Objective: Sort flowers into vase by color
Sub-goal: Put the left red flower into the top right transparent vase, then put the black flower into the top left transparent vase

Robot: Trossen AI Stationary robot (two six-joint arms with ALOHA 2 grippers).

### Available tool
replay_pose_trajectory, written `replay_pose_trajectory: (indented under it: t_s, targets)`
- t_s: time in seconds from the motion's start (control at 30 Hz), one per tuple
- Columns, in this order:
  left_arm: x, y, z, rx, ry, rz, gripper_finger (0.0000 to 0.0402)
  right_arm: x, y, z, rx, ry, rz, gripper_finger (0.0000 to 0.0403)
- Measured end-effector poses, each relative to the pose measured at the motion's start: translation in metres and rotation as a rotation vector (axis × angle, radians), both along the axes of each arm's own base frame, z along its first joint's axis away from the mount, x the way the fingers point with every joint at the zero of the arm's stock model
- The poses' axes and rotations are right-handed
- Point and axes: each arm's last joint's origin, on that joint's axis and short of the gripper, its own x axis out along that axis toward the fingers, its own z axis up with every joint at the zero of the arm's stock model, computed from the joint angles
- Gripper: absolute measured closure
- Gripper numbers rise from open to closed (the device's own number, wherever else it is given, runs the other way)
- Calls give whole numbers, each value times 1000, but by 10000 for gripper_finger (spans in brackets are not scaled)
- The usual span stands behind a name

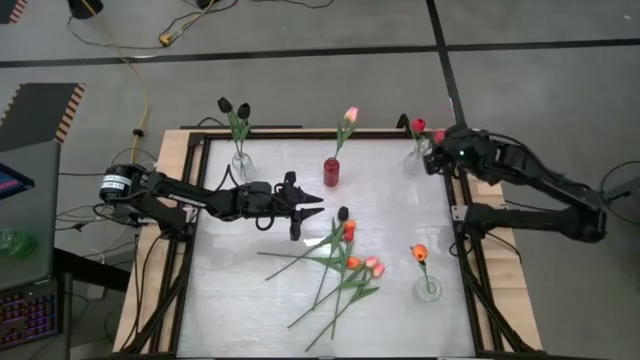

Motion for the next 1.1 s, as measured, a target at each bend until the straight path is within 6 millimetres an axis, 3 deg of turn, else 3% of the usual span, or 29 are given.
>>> replay_pose_trajectory:
  t_s: [0.4,0.67,1.1]
  targets:
    - [0,0,0,-34,-3,6,296,-14,12,5,239,54,130,171]
    - [-1,-2,-4,-97,38,-44,296,-19,18,23,294,-22,208,171]
    - [5,-32,3,-114,101,-144,296,-15,34,26,495,-168,347,171]
